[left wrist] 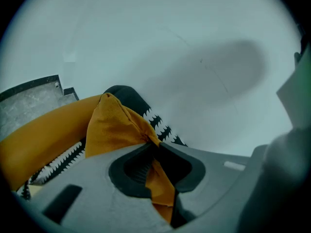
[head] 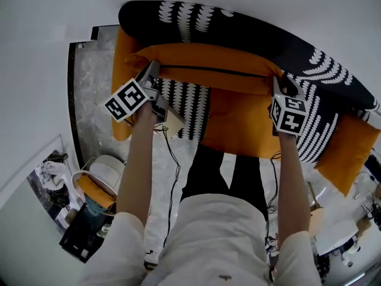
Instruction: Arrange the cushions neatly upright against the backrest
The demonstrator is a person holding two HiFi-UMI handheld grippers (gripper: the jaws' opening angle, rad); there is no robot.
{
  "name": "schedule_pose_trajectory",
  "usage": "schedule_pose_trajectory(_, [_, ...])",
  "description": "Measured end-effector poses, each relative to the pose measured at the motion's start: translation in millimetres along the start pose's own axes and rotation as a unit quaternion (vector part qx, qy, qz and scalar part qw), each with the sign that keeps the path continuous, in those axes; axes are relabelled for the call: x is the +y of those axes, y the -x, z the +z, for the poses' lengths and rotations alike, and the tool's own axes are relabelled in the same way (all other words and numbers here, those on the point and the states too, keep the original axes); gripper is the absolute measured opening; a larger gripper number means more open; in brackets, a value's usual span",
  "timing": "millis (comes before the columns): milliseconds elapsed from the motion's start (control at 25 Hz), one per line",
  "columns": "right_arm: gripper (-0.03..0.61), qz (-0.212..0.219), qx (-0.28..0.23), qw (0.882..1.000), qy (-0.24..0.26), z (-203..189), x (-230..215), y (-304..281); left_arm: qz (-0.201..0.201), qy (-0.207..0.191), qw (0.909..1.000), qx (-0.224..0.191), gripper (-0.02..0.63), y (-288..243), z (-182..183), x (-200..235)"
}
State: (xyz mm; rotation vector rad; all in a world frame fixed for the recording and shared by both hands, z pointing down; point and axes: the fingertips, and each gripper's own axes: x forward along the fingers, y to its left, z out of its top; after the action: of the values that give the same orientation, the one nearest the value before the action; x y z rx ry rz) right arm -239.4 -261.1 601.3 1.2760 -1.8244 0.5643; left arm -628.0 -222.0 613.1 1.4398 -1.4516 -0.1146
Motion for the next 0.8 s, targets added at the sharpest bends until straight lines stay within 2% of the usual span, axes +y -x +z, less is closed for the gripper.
schedule_pose_trajectory(200, [0.092,-0.01,-0.052,0.999,0.011,28.6,-3.2,20.1,0.002,0.011,0.9997,-0.024,0.054,-33.2,25.1,1.0])
schedule_pose_trajectory(280, [0.091,-0.007,-0.063,0.998,0.031,27.7,-0.9,31.9,0.003,-0.001,0.9997,-0.023,0.055,-45.2,33.1,-0.9])
schedule_pose_trajectory(400, [0.091,-0.002,-0.052,0.998,0.036,6.7,1.0,44.7,-0.003,-0.019,0.9997,-0.016,0.058,-64.8,43.6,-3.7])
schedule_pose_trajectory(600, [0.084,-0.004,-0.013,1.0,-0.006,-48.6,-1.8,62.8,-0.007,-0.057,0.9983,0.005,0.062,-94.2,58.4,-2.8])
schedule_pose_trajectory(720, [0.084,-0.003,0.006,1.0,-0.015,-79.0,0.3,72.8,-0.017,-0.065,0.9976,0.016,0.091,-99.2,62.8,-7.1])
schedule_pose_trajectory(800, [0.083,0.001,0.013,1.0,-0.019,-92.3,1.5,79.1,-0.024,-0.067,0.9973,0.015,0.136,-93.8,61.3,-14.8])
